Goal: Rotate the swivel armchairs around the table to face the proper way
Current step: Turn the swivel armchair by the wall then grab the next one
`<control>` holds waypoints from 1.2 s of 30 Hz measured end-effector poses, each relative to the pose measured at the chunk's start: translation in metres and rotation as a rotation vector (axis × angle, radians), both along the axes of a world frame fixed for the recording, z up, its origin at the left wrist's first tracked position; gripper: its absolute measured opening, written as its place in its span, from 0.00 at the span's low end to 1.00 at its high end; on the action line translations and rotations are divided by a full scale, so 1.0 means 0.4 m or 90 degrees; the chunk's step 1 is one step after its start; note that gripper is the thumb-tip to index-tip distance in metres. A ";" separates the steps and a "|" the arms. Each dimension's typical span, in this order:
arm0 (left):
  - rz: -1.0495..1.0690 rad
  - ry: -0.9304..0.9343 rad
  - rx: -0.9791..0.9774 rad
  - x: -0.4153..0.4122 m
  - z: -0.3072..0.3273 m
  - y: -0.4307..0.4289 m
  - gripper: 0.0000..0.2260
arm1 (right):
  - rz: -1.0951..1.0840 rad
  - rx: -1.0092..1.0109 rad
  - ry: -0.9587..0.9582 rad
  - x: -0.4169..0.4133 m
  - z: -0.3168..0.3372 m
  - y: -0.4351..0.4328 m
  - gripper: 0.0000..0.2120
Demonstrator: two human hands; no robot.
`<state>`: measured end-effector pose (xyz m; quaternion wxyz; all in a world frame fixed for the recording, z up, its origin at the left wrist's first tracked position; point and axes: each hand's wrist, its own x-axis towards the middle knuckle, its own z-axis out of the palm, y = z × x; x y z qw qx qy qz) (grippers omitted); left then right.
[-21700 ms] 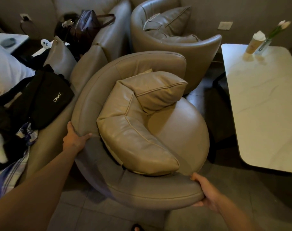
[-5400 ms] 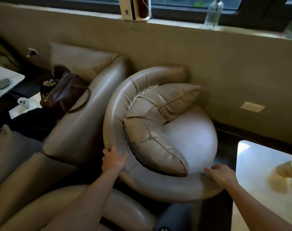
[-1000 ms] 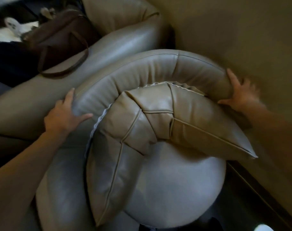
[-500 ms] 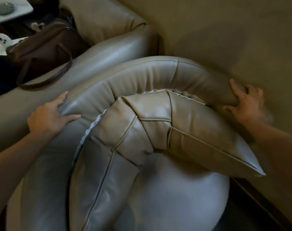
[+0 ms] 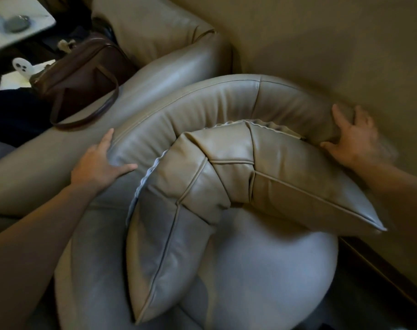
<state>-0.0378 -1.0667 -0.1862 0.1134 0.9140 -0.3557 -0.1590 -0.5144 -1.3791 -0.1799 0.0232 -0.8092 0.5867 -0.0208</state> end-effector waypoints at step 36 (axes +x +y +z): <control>0.028 0.304 0.023 -0.102 0.081 0.587 0.36 | -0.918 0.826 -1.066 0.290 -0.179 1.473 0.28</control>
